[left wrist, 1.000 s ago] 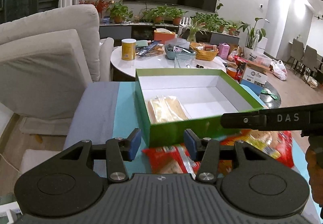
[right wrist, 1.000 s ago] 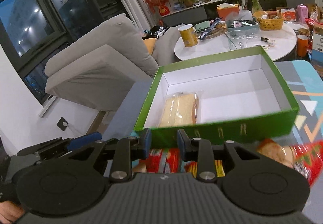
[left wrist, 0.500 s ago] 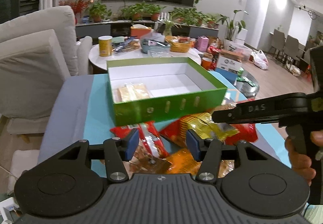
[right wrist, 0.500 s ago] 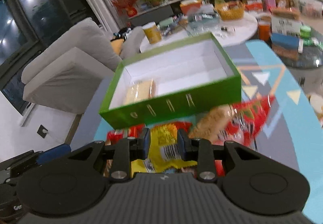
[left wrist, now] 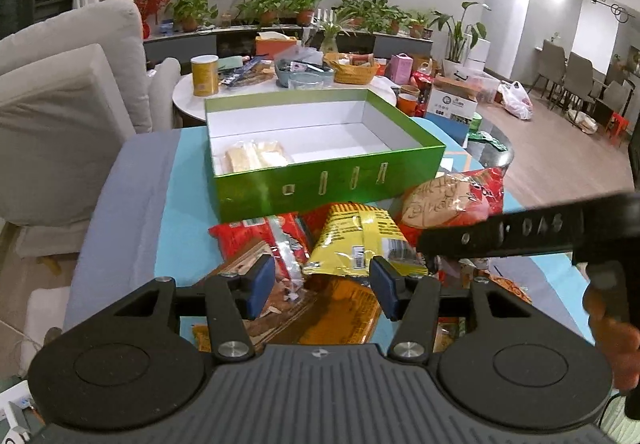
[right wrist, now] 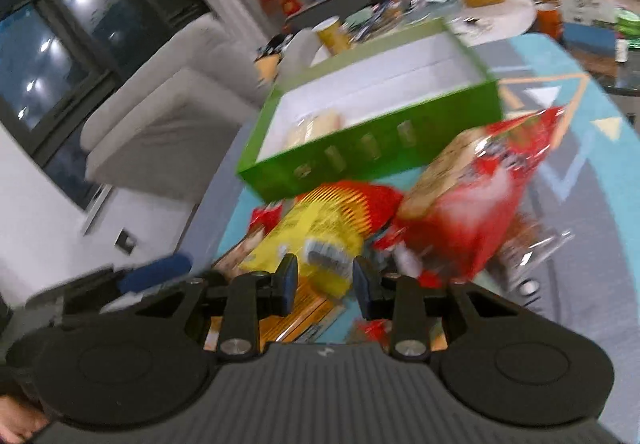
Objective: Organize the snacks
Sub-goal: 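Withdraw the left tool from the box toward the snack pile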
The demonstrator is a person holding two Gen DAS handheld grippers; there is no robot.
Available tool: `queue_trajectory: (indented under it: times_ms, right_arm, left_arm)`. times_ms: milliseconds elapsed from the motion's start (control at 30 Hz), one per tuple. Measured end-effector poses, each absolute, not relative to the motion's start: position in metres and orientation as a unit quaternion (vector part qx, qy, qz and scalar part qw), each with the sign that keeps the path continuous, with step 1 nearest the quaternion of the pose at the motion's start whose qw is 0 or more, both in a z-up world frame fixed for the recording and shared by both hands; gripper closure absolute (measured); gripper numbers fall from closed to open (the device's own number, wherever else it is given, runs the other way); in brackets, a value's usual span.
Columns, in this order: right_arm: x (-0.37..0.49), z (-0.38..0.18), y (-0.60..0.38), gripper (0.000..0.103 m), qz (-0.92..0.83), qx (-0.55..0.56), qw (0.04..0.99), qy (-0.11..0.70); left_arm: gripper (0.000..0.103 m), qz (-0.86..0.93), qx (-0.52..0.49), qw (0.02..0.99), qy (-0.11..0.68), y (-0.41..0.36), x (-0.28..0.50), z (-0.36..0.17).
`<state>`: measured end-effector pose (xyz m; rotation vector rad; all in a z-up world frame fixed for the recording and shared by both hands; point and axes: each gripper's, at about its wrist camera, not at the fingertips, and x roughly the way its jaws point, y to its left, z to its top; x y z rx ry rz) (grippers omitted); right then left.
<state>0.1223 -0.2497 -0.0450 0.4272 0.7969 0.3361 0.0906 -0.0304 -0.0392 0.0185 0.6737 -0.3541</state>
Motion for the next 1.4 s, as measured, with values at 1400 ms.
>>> queue_trajectory:
  times_ms: [1400]
  right_arm:
    - [0.127, -0.008, -0.236, 0.049, 0.175, 0.243, 0.886, 0.355]
  left_arm:
    - [0.057, -0.264, 0.025, 0.931, 0.252, -0.066, 0.090, -0.007]
